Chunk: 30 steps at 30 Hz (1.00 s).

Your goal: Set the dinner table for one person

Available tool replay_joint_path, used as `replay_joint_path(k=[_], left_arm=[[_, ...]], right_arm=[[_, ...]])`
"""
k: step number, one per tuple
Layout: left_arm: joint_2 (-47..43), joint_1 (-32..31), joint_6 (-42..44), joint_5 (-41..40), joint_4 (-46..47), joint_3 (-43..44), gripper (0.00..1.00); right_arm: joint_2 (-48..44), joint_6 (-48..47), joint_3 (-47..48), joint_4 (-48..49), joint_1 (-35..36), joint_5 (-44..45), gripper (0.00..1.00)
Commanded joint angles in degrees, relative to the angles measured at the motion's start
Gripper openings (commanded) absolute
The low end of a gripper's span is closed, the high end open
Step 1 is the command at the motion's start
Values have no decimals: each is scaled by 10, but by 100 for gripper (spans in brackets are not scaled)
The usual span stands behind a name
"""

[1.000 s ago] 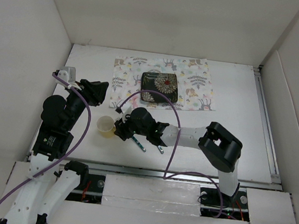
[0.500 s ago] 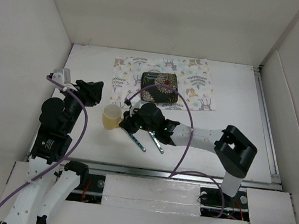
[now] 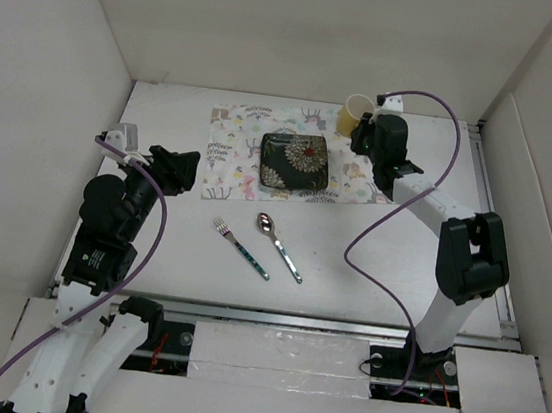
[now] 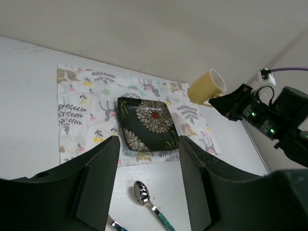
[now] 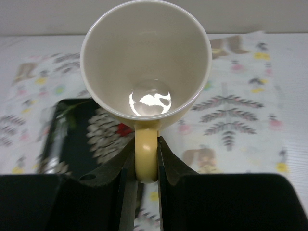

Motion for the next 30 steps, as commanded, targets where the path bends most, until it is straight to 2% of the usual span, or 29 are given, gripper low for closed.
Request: replay_joint_path(k=[1, 6, 8, 16, 30], left_arm=[[-2, 2, -6, 24, 26, 1, 49], [4, 2, -3, 34, 27, 1, 50], [9, 2, -3, 40, 28, 2, 50], [16, 2, -4, 48, 27, 3, 50], [32, 2, -2, 54, 27, 5, 50]], right_arm=[[39, -4, 75, 18, -23, 28, 0], [130, -1, 191, -14, -76, 27, 0], [184, -6, 236, -31, -82, 27, 0], [268, -23, 370, -84, -92, 46, 0], [354, -52, 463, -140, -92, 71, 1]])
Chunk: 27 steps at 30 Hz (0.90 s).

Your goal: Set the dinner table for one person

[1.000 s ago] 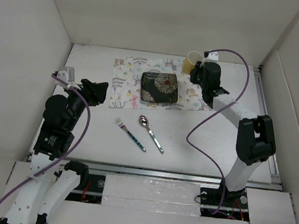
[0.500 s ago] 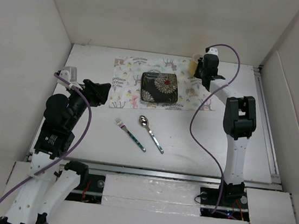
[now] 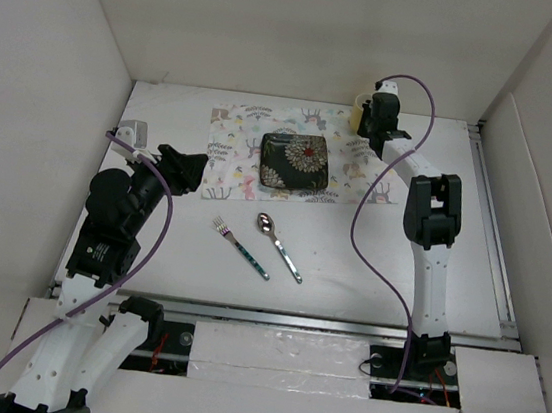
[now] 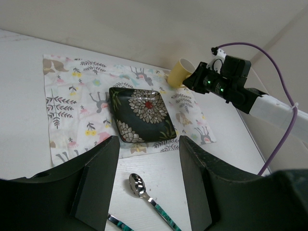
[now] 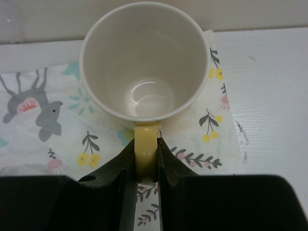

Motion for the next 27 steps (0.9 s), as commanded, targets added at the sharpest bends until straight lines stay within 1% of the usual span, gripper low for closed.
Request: replay_joint_path(k=[1, 2, 4, 5, 6, 7, 8, 10, 11, 14, 15, 17, 19, 20, 21, 22, 23, 24, 25, 27], left_arm=[[4, 2, 0, 11, 28, 7, 50], [3, 2, 0, 11, 27, 7, 50], [4, 2, 0, 12, 27, 8, 50], [4, 2, 0, 13, 27, 8, 50], [3, 2, 0, 13, 27, 8, 50], [2, 2, 0, 12, 27, 8, 50], [2, 2, 0, 12, 27, 8, 50], [4, 2, 0, 11, 27, 8, 50], [4, 2, 0, 11, 28, 6, 50], [5, 2, -1, 15, 31, 6, 50], [3, 2, 0, 15, 31, 6, 50], [2, 2, -1, 15, 30, 6, 50], [0, 2, -1, 17, 31, 5, 50], [-2, 2, -1, 17, 32, 5, 50], [-2, 2, -1, 17, 33, 4, 47], [-4, 2, -1, 20, 33, 3, 43], [-6, 2, 0, 24, 35, 2, 34], [-6, 2, 2, 38, 40, 1, 0], [-6, 2, 2, 43, 41, 1, 0], [-7, 2, 2, 48, 41, 0, 0]], right_arm=[[-10, -11, 41, 35, -5, 18, 3], [-10, -11, 40, 34, -5, 18, 8], [-12, -7, 35, 36, -5, 20, 14], [-14, -4, 31, 39, -5, 21, 21], [-16, -1, 28, 43, -5, 22, 26], [-19, 1, 20, 46, -5, 29, 32], [-29, 7, 15, 50, -5, 33, 45], [-46, 13, 1, 66, -10, 33, 54], [-72, 20, -15, 73, -16, 28, 61], [-116, 25, -50, 98, -22, 15, 68], [-147, 25, -58, 106, -22, 13, 69], [-181, 25, -79, 118, -22, 7, 69], [-236, 25, -121, 132, -22, -7, 70], [-256, 26, -136, 133, -22, -11, 69], [-277, 27, -172, 132, -16, -22, 64], [-319, 31, -194, 128, -9, -61, 53], [-340, 46, -216, 121, -9, -89, 24], [-388, 68, -275, 124, 9, -144, 0], [-415, 68, -315, 124, 23, -165, 0], [-464, 78, -397, 165, 61, -180, 0]])
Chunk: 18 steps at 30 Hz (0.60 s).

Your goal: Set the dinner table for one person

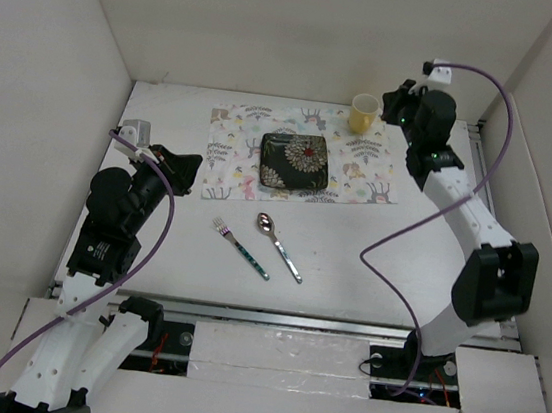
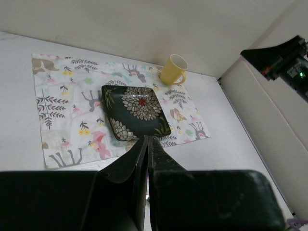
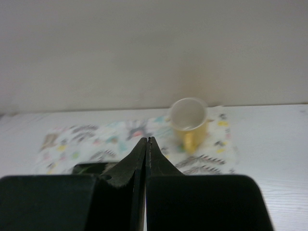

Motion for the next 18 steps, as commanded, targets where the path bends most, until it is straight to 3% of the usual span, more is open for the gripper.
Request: replay_joint_path(k=[1, 5, 6, 7, 8, 12, 14, 18], left_arm=[[-8, 2, 0, 26, 35, -1, 0], [-15, 2, -1, 22, 35, 0, 0], [-18, 2, -1, 20, 35, 1, 4], [-24, 2, 0, 20, 35, 2, 8], [-29, 2, 3, 21, 35, 5, 18], [-35, 2, 4, 22, 35, 4, 30], [-35, 2, 2, 28, 36, 2, 30], [-36, 2, 3, 28, 36, 0, 31]], right_arm=[[-71, 28, -169, 51, 107, -76, 0], [-148, 22, -281, 35, 221, -30, 0], [-156, 22, -294, 6, 242, -23, 0], [-163, 19, -308, 0, 264, -21, 6], [-184, 8, -333, -22, 313, 42, 18], [-211, 11, -384, -64, 405, 103, 50], [-204, 24, -399, -67, 422, 125, 59], [-158, 40, -411, -68, 453, 166, 60]])
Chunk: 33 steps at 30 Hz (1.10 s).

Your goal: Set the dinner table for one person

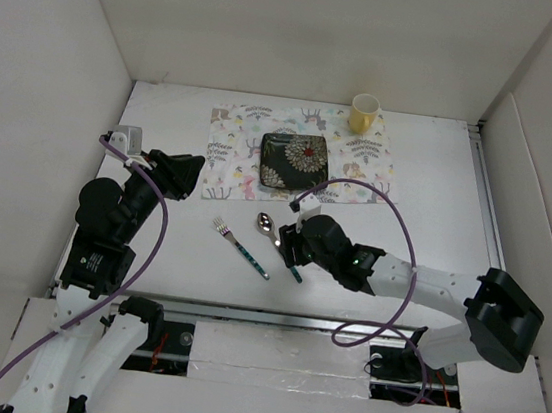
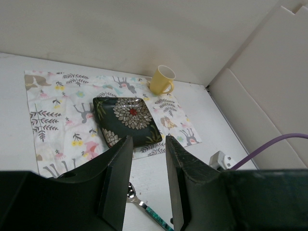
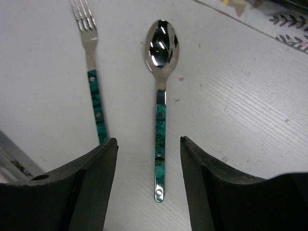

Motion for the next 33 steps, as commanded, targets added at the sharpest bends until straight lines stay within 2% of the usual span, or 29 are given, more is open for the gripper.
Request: replay_joint_path(k=[1, 8, 17, 24, 28, 33], left_arm=[[-2, 2, 3, 10, 25, -1, 31], [1, 2, 4, 9, 25, -1, 32], [3, 2, 2, 15, 25, -2, 32], [3, 2, 2, 17, 25, -1, 32], [3, 2, 2, 17, 25, -2, 32], [6, 2, 1, 17, 25, -3, 32]], right_arm=[[41, 15, 2, 4, 24, 71, 61], [126, 12, 62, -21, 59, 136, 61], [148, 11, 71, -7, 59, 145, 60], [155, 8, 68, 1, 47, 137, 59], [162, 7, 56, 22, 26, 104, 57], [177, 8, 49, 46, 17, 73, 52]])
